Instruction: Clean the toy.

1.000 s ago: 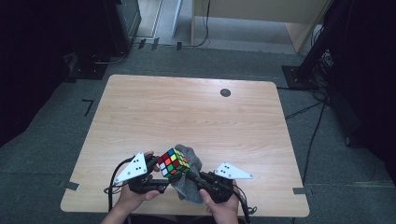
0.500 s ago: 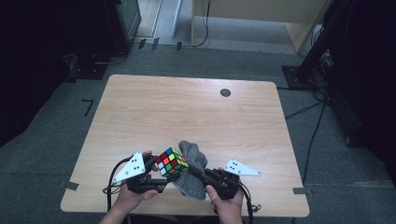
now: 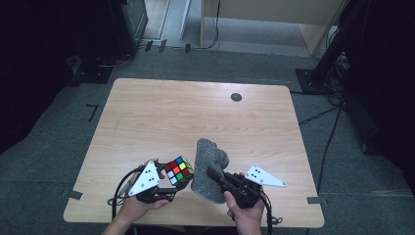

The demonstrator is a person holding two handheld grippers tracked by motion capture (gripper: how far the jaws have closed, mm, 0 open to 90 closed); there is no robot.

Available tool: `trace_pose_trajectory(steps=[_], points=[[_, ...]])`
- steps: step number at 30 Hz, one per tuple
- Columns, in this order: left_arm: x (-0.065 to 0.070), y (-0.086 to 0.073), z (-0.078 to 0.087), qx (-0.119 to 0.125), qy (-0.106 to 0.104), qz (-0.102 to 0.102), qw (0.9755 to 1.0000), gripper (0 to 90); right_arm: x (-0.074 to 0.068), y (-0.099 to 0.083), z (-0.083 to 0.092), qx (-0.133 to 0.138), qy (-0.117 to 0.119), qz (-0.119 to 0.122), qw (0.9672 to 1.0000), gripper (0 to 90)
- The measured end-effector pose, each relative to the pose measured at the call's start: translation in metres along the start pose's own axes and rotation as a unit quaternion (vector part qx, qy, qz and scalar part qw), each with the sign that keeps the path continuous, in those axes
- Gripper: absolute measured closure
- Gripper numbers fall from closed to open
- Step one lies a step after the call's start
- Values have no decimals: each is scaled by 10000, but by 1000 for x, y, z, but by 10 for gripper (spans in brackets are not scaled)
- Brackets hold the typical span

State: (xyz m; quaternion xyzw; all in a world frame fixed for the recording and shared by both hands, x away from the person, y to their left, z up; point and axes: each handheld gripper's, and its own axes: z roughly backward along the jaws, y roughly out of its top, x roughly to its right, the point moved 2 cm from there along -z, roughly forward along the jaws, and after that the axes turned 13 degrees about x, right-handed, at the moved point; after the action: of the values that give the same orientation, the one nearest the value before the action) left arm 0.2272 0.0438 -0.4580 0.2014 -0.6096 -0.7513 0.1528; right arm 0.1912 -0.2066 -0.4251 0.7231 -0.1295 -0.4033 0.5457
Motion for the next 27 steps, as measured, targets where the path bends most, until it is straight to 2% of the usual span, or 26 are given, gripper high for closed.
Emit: trace_pose_trajectory(steps=[2,4,5,6,7,8,9,11,12,15,16,17,19,23,24,26,27], points=[[6,-4,-8,-326,98,-241,9991,343,-12,5,0,16,83,275,9996,835],[12,-7,-14,-544,118,-327,9979,343,-24,2,-5,-161,72,554,9983,835],[12,-7,-14,-544,118,-327,9979,344,-29,-3,-8,-284,95,610,9977,834],[15,-8,-17,-641,127,-379,9971,344,-29,-3,-8,-284,95,610,9977,834],[19,-10,-22,-809,170,-479,9954,344,-39,-14,-15,-544,151,711,9959,834],[19,-10,-22,-809,170,-479,9954,344,-39,-14,-15,-544,151,711,9959,834],[23,-12,-25,-924,179,-591,9938,344,-48,-25,-22,-848,311,750,9931,834],[26,-12,-25,-906,191,-687,9933,344,-53,-33,-29,-1169,375,816,9891,833],[27,-12,-25,-881,196,-690,9935,344,-52,-35,-30,-1193,371,795,9890,833],[27,-11,-22,-772,176,-722,9942,344,-40,-27,-27,-991,202,532,9934,834],[27,-11,-22,-772,176,-722,9942,344,-40,-27,-27,-991,202,532,9934,834],[27,-10,-22,-743,173,-725,9944,344,-30,-18,-21,-819,-64,517,9953,834],[26,-9,-21,-727,176,-713,9946,344,-20,-13,-16,-717,-294,522,9956,833],[26,-10,-22,-772,148,-733,9942,344,-19,-13,-15,-717,-280,461,9960,833],[31,-11,-25,-857,120,-870,9924,344,-31,-20,-20,-857,-9,522,9950,832],[35,-12,-26,-888,95,-1035,9906,344,-41,-27,-26,-1020,175,660,9924,832],[35,-12,-26,-888,95,-1035,9906,344,-41,-27,-26,-1020,175,660,9924,832]])
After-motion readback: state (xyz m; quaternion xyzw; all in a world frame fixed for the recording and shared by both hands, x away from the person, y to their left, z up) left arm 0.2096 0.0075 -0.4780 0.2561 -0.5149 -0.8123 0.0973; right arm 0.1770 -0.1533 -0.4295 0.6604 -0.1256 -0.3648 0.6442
